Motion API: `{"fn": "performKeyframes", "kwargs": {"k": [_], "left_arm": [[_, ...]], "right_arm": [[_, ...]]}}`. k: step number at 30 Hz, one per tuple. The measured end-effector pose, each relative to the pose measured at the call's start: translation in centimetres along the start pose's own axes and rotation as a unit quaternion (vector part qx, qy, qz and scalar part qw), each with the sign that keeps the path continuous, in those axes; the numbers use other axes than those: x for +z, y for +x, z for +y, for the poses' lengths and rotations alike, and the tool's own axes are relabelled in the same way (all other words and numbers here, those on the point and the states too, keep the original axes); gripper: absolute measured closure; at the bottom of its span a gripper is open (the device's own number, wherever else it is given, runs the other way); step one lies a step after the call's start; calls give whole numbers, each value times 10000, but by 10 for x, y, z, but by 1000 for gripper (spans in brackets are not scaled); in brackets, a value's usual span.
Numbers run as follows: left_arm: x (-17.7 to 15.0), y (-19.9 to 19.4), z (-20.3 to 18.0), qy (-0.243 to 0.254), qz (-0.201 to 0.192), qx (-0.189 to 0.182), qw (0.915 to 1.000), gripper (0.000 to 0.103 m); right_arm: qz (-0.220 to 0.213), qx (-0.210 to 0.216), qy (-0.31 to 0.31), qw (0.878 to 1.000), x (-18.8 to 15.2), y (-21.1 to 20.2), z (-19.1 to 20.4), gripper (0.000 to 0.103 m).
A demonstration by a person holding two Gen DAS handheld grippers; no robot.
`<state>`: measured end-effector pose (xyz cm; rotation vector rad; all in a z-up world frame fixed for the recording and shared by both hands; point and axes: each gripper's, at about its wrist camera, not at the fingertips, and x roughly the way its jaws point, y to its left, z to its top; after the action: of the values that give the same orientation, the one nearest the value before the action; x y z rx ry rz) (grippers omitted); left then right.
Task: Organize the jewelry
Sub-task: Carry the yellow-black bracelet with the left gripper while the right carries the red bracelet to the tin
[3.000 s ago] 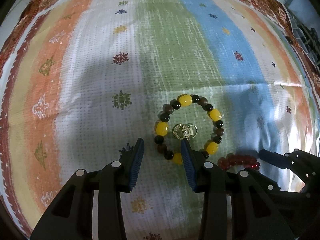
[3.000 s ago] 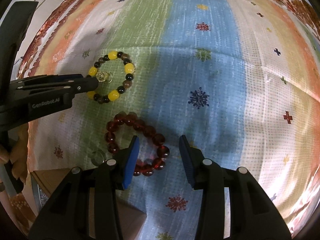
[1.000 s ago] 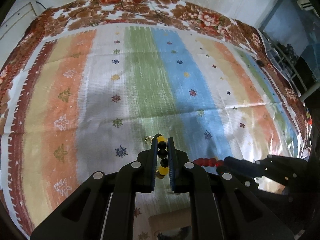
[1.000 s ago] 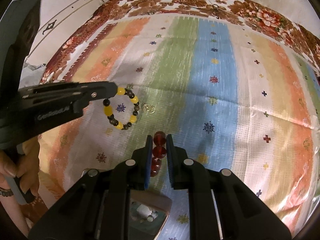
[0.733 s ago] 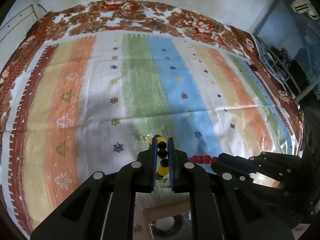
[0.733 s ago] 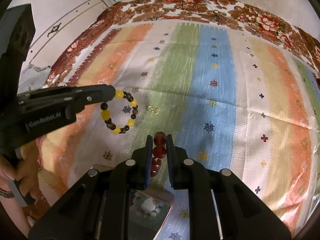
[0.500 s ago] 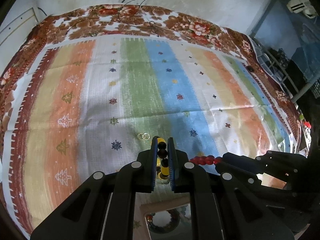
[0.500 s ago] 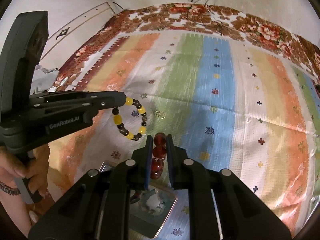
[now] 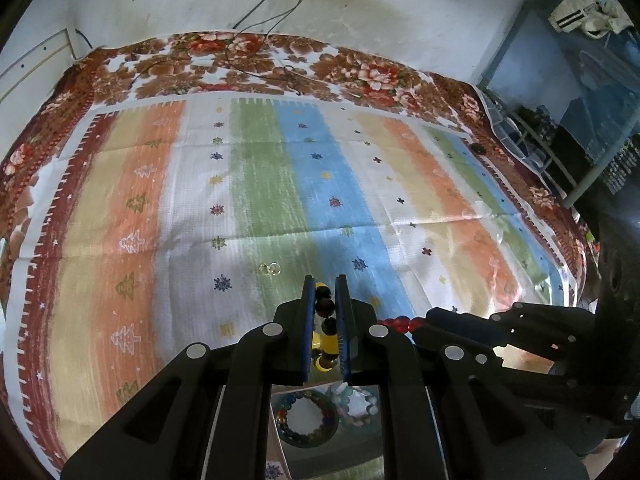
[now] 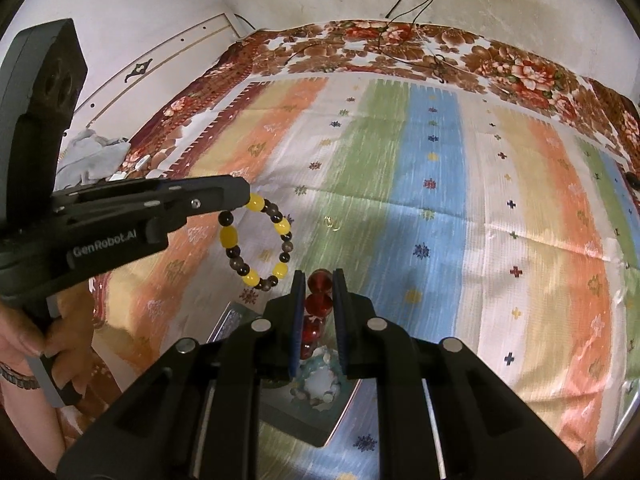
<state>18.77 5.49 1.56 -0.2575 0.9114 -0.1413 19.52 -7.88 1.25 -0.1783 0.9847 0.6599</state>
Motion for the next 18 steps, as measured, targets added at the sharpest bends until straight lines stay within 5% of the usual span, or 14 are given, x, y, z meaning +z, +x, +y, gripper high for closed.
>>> {"fn": "performKeyframes", "kwargs": {"k": [18], "left_arm": [[-38, -24, -19, 271, -77, -264, 9993, 94]], "right_arm": [[-271, 175, 18, 9995, -31, -28, 5, 98]]}}
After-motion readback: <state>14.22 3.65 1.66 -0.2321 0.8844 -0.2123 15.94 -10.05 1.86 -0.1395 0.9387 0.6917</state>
